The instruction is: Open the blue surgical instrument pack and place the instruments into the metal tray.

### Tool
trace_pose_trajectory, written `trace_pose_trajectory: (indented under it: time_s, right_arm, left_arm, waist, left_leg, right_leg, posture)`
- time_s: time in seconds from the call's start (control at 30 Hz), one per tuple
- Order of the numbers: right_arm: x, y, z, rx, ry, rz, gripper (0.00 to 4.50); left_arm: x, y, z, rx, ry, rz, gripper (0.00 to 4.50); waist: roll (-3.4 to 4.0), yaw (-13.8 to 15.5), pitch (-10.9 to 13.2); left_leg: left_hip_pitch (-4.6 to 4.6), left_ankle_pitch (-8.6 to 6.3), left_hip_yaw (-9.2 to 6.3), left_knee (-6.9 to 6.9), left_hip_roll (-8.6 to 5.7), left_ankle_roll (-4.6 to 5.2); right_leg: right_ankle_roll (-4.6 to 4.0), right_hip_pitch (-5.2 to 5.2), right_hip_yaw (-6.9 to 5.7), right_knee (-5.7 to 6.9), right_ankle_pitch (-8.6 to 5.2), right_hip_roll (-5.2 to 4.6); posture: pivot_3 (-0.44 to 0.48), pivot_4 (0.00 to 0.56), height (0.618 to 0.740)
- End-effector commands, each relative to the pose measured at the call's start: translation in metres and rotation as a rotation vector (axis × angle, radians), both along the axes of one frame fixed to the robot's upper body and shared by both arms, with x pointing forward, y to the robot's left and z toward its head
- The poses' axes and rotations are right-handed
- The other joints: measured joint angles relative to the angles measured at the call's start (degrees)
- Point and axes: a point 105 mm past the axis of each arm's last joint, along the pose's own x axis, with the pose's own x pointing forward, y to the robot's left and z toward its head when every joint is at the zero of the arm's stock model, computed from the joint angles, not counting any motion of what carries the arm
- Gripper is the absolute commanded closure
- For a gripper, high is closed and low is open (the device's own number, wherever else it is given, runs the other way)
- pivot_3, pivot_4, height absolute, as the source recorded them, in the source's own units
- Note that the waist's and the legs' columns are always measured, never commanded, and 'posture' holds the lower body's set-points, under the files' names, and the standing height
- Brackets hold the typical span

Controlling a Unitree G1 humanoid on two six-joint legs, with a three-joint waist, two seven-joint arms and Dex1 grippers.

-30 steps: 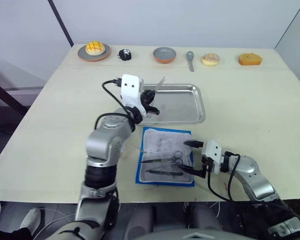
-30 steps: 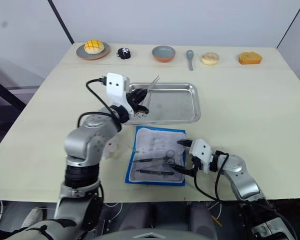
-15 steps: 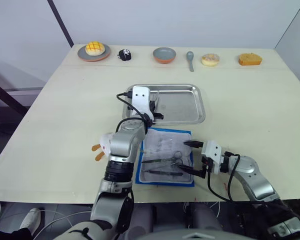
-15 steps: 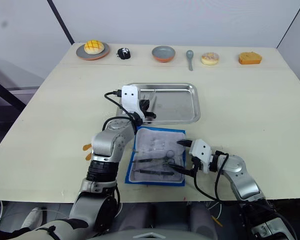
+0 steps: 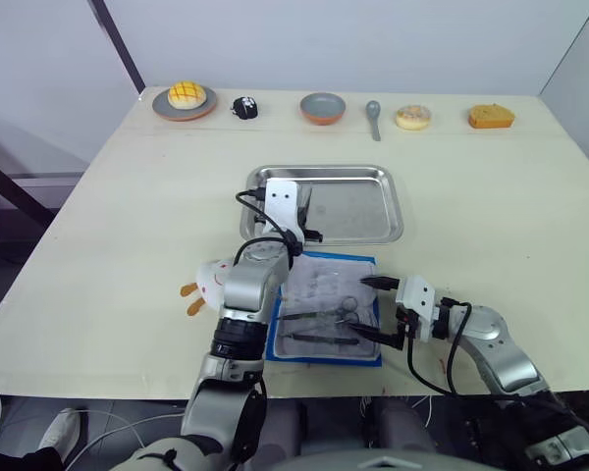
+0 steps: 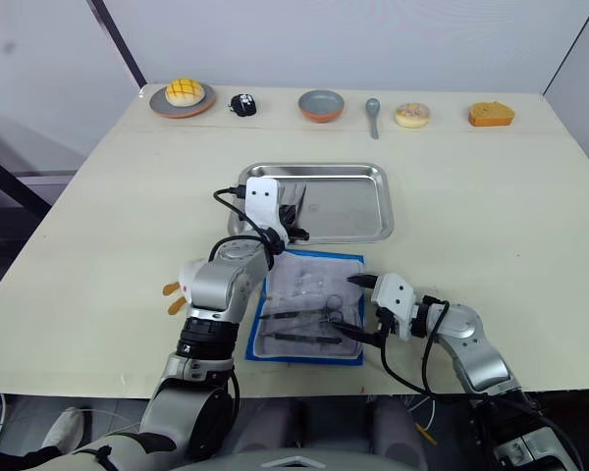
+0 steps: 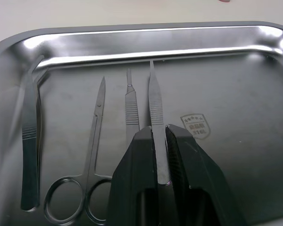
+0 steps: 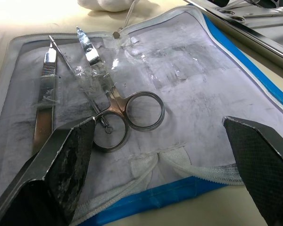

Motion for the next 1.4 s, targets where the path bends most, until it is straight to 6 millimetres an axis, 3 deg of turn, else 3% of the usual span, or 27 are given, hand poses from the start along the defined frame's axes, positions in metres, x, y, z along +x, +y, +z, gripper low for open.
trace_pose_trajectory:
  time_s: [0.03,0.07,0.1,0.13,0.33,0.4,0.47,0.63,0.83,1.1,1.3,1.4]
  right_arm:
    - [-0.017,-0.017,-0.052,-0.134,0.187,-0.049,0.0]
    - [-0.017,-0.017,-0.052,-0.134,0.187,-0.049,0.0]
    - [-0.016,-0.018,-0.052,-0.134,0.187,-0.049,0.0]
    - [-0.016,-0.018,-0.052,-0.134,0.187,-0.049,0.0]
    - [-0.016,-0.017,-0.051,-0.135,0.187,-0.048,0.0]
    - [-0.016,-0.017,-0.051,-0.136,0.187,-0.046,0.0]
    - [-0.016,-0.017,-0.051,-0.135,0.187,-0.046,0.0]
    - [-0.015,-0.016,-0.051,-0.134,0.187,-0.044,0.0]
    - [-0.016,-0.017,-0.051,-0.135,0.188,-0.048,0.0]
    - [-0.016,-0.017,-0.051,-0.131,0.189,-0.05,0.0]
    - [-0.017,-0.017,-0.052,-0.131,0.191,-0.047,0.0]
    - [-0.017,-0.016,-0.052,-0.129,0.191,-0.047,0.0]
  left_arm:
    - [0.001,-0.004,0.007,0.008,-0.027,-0.011,4.44]
    - [0.001,-0.004,0.007,0.006,-0.027,-0.012,4.44]
    - [0.001,-0.003,0.008,0.005,-0.031,-0.004,4.03]
    - [0.001,-0.003,0.011,-0.006,-0.043,-0.007,4.03]
    - [0.001,-0.002,0.025,-0.017,-0.104,-0.005,1.36]
    - [0.001,-0.001,0.03,-0.022,-0.122,-0.005,0.85]
    - [0.0,-0.001,0.036,-0.031,-0.144,-0.011,0.06]
    - [0.0,0.0,0.061,-0.039,-0.252,-0.061,0.06]
    - [-0.015,0.003,0.09,-0.042,-0.398,-0.331,0.06]
    - [-0.051,0.032,0.089,0.007,-0.381,-0.718,0.06]
    - [-0.078,0.068,0.068,0.072,-0.212,-0.974,0.06]
    - [-0.095,0.078,0.069,0.075,-0.191,-1.117,0.06]
  waist:
    - [0.0,0.0,0.0]
    - [0.0,0.0,0.0]
    - [0.0,0.0,0.0]
    - [0.0,0.0,0.0]
    - [0.0,0.0,0.0]
    - [0.0,0.0,0.0]
    - [0.0,0.0,0.0]
    - [0.0,0.0,0.0]
    - [0.02,0.0,0.0]
    - [0.08,-0.2,0.0]
    - [0.2,-0.4,0.1]
    - [0.24,-0.3,0.2]
  left_leg:
    - [0.0,0.0,0.0,0.0,0.0,0.0]
    - [0.0,-0.01,0.0,0.0,0.0,0.01]
    - [0.0,-0.01,0.0,0.0,0.0,0.01]
    - [0.0,-0.01,0.0,0.0,0.0,0.01]
    - [0.0,-0.01,0.0,0.0,0.01,0.01]
    - [0.0,-0.01,0.0,0.0,0.02,0.01]
    - [0.0,-0.01,0.0,0.0,0.03,0.01]
    - [-0.01,-0.01,-0.01,0.0,0.04,0.0]
    - [-0.01,0.02,0.0,-0.01,0.08,-0.05]
    - [-0.01,0.01,0.0,-0.03,0.13,-0.03]
    - [-0.02,-0.13,-0.05,-0.04,0.16,0.22]
    - [-0.02,-0.14,-0.04,-0.06,0.16,0.23]
  right_leg:
    - [0.0,0.0,0.0,0.0,0.0,0.0]
    - [0.0,0.0,0.0,0.0,0.0,0.0]
    - [0.0,0.0,0.0,0.0,0.0,0.0]
    - [0.0,0.0,0.0,0.0,0.0,0.0]
    - [0.0,0.0,0.0,0.0,0.0,-0.01]
    - [0.0,0.0,0.0,0.0,0.0,-0.01]
    - [0.0,0.0,0.0,-0.01,0.0,-0.01]
    - [0.0,0.0,0.0,-0.01,0.0,-0.02]
    - [-0.02,-0.01,-0.01,-0.02,0.0,-0.02]
    - [-0.03,-0.02,-0.01,-0.03,-0.01,-0.02]
    - [-0.05,-0.03,-0.06,-0.06,-0.02,-0.02]
    - [-0.07,-0.06,-0.07,-0.09,-0.03,-0.01]
  posture:
    - [0.0,0.15,0.732]
    - [0.0,0.15,0.732]
    - [0.0,0.15,0.732]
    - [0.0,0.15,0.732]
    - [0.0,0.15,0.732]
    - [0.0,0.15,0.732]
    - [0.0,0.15,0.732]
    - [0.0,0.15,0.732]
    - [0.0,0.15,0.732]
    - [0.0,0.15,0.732]
    - [0.0,0.15,0.732]
    - [0.0,0.15,0.732]
